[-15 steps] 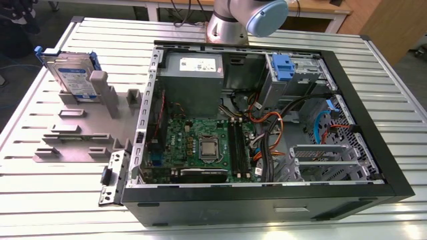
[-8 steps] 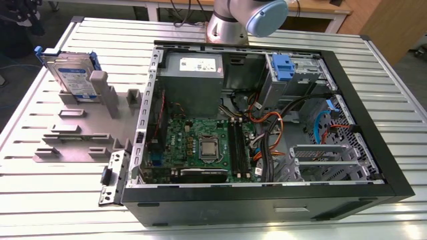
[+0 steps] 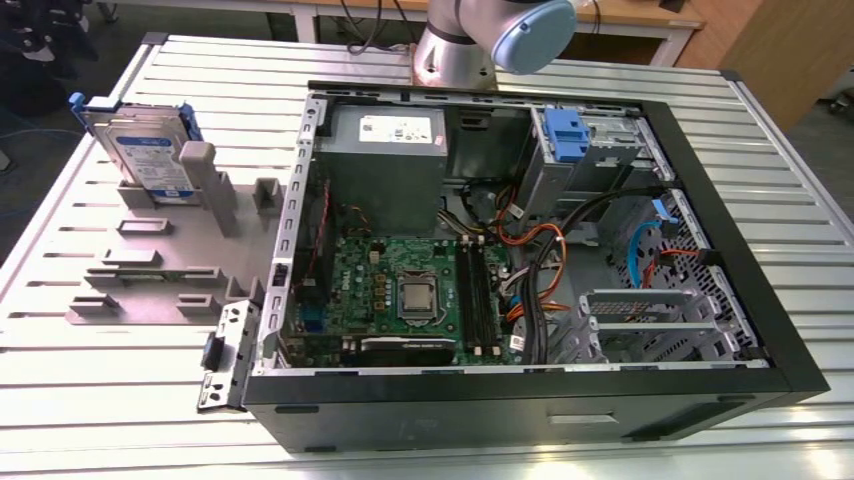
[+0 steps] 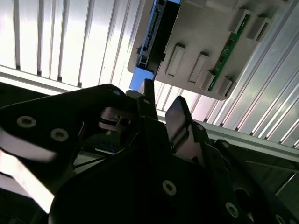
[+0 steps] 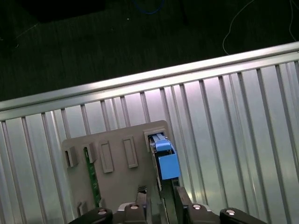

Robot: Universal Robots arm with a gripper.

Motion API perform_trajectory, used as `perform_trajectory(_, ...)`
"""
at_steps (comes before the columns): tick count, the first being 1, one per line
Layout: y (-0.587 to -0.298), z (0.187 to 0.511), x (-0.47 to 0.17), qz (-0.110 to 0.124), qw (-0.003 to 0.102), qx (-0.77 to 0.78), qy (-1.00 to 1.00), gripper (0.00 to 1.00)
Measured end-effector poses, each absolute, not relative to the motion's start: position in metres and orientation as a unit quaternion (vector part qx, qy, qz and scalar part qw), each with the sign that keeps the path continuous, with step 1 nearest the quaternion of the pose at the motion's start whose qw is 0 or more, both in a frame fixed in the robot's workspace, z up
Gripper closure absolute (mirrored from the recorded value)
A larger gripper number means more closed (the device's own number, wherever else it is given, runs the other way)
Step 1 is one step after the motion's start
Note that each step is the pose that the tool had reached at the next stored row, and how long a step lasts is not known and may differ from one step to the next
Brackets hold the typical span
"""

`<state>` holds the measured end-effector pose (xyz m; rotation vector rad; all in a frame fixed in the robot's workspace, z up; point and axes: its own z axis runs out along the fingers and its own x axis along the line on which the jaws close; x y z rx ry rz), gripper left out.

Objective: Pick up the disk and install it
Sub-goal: 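Pick up the disk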

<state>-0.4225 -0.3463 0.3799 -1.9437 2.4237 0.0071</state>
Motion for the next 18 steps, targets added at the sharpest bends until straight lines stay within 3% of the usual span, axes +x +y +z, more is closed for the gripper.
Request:
perform_trajectory(1, -0.3463, 0.3799, -0.4225, 0.002, 0.017, -0.626, 0.780, 0.65)
perform_trajectory(4, -0.3463, 0.3792, -0.4231, 0.002, 0.018, -0.626, 0.780, 0.47)
perform_trajectory(6, -0.3464, 0.3786, -0.4234, 0.002, 0.019, -0.628, 0.778, 0.47)
perform_trajectory(7, -0.3464, 0.3784, -0.4233, 0.002, 0.019, -0.629, 0.777, 0.41)
perform_trajectory(18, -0.3465, 0.3773, -0.4235, 0.002, 0.019, -0.633, 0.774, 0.41)
